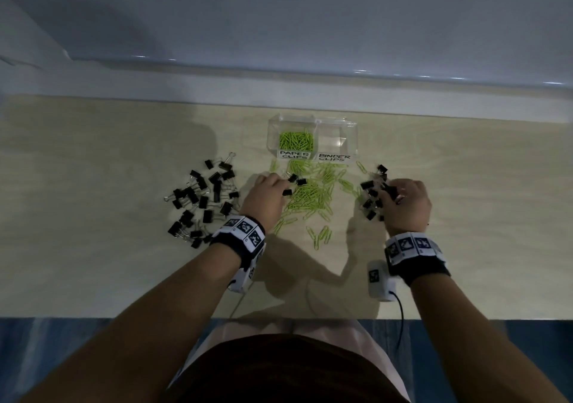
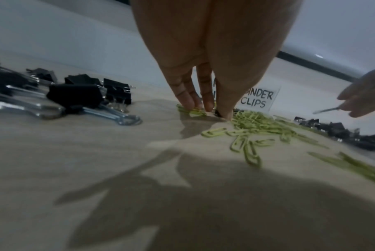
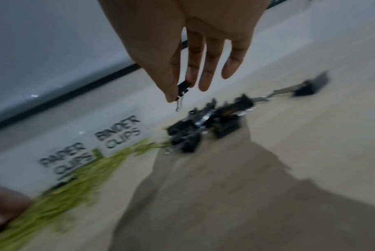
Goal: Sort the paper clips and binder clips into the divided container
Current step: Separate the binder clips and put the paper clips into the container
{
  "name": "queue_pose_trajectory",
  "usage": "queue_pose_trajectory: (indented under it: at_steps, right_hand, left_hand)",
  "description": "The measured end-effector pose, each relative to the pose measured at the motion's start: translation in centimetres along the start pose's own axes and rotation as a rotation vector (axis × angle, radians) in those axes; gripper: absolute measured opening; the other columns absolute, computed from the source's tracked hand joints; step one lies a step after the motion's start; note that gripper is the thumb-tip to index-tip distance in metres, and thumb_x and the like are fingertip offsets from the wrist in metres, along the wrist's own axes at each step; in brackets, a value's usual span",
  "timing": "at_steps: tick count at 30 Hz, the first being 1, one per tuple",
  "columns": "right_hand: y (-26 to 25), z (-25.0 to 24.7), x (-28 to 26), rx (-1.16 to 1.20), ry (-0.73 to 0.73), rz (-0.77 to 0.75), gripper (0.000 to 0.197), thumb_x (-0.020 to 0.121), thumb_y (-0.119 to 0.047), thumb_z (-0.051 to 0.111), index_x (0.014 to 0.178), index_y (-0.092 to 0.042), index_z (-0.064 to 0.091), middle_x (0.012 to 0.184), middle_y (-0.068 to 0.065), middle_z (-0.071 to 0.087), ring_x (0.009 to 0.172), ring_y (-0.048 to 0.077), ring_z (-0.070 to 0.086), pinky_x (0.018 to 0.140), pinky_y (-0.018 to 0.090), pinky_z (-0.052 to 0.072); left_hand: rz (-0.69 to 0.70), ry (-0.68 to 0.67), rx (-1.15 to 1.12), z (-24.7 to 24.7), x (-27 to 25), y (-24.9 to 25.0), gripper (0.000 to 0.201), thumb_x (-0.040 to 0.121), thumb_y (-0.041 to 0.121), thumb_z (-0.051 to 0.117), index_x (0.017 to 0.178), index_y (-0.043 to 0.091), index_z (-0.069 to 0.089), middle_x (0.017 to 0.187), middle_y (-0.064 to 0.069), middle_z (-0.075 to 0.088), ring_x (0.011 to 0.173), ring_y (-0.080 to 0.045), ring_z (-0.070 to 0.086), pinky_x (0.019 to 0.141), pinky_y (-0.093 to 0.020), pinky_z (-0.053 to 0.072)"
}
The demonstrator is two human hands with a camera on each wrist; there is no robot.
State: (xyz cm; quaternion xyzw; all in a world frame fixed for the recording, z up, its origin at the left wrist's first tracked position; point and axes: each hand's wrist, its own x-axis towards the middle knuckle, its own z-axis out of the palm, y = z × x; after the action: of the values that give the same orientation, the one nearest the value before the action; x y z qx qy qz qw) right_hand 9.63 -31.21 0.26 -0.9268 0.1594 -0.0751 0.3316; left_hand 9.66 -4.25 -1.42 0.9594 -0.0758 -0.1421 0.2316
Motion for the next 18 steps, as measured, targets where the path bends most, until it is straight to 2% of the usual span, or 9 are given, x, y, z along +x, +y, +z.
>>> queue_pose_trajectory:
  at_steps: [3, 6, 9, 11, 13, 18]
  right_hand:
    - [0.6, 0.1, 0.3, -0.189, -0.037, 0.046, 0.023, 0.076, -0.022, 0.070, 0.098, -0.015, 0.066, 0.108, 0.011, 0.057, 0.099, 0.033, 0.054, 0.084, 0.045, 0.044]
    - [-2.1, 2.0, 0.2, -0.211, -0.108, -0.123, 0.019, 0.078, -0.023, 0.065, 0.095, -0.016, 0.067, 0.103, 0.007, 0.061, 0.096, 0.031, 0.056, 0.086, 0.049, 0.043]
    - [-6.0, 4.9, -0.4, -0.229, -0.253, -0.274, 0.014, 0.084, -0.030, 0.059, 0.092, -0.021, 0.066, 0.094, -0.004, 0.066, 0.091, 0.019, 0.059, 0.094, 0.050, 0.040]
    - [-8.4, 6.7, -0.8, -0.267, -0.364, -0.274, 0.014, 0.086, -0.033, 0.058, 0.092, -0.023, 0.065, 0.094, -0.005, 0.065, 0.094, 0.018, 0.057, 0.097, 0.047, 0.037]
    - [-9.9, 8.2, -1.0, -0.341, -0.432, -0.249, 0.014, 0.085, -0.030, 0.057, 0.093, -0.020, 0.064, 0.096, 0.000, 0.063, 0.098, 0.023, 0.055, 0.095, 0.047, 0.037]
    - [-10.9, 9.3, -0.6, -0.411, -0.473, -0.178, 0.015, 0.084, -0.015, 0.054, 0.097, -0.014, 0.062, 0.101, 0.008, 0.061, 0.101, 0.029, 0.054, 0.095, 0.049, 0.037]
  left_hand:
    - [0.029, -0.008, 0.016, 0.1, 0.5, -0.1, 0.038, 0.090, 0.016, 0.055, 0.128, 0.014, 0.052, 0.124, -0.007, 0.051, 0.116, -0.027, 0.040, 0.099, -0.038, 0.039]
    - [0.030, 0.003, 0.006, 0.1, 0.8, 0.1, 0.035, 0.091, 0.023, 0.055, 0.125, 0.014, 0.054, 0.123, -0.008, 0.052, 0.117, -0.027, 0.040, 0.099, -0.038, 0.039]
    - [-0.008, 0.029, -0.027, 0.2, 1.1, 0.7, 0.028, 0.090, 0.026, 0.056, 0.114, 0.012, 0.059, 0.116, -0.009, 0.055, 0.111, -0.026, 0.046, 0.095, -0.040, 0.043]
    - [-0.070, 0.049, -0.066, 0.1, 1.4, 1.3, 0.023, 0.088, 0.021, 0.058, 0.107, 0.010, 0.062, 0.110, -0.011, 0.057, 0.103, -0.027, 0.053, 0.089, -0.039, 0.046]
    - [-0.126, 0.071, -0.099, 0.0, 1.7, 1.7, 0.017, 0.085, 0.014, 0.060, 0.101, 0.008, 0.062, 0.106, -0.013, 0.059, 0.096, -0.029, 0.057, 0.083, -0.037, 0.048]
    - [-0.157, 0.128, -0.233, 0.7, 1.5, 1.7, 0.019, 0.075, 0.000, 0.061, 0.092, 0.008, 0.058, 0.095, -0.013, 0.060, 0.085, -0.030, 0.058, 0.072, -0.036, 0.048]
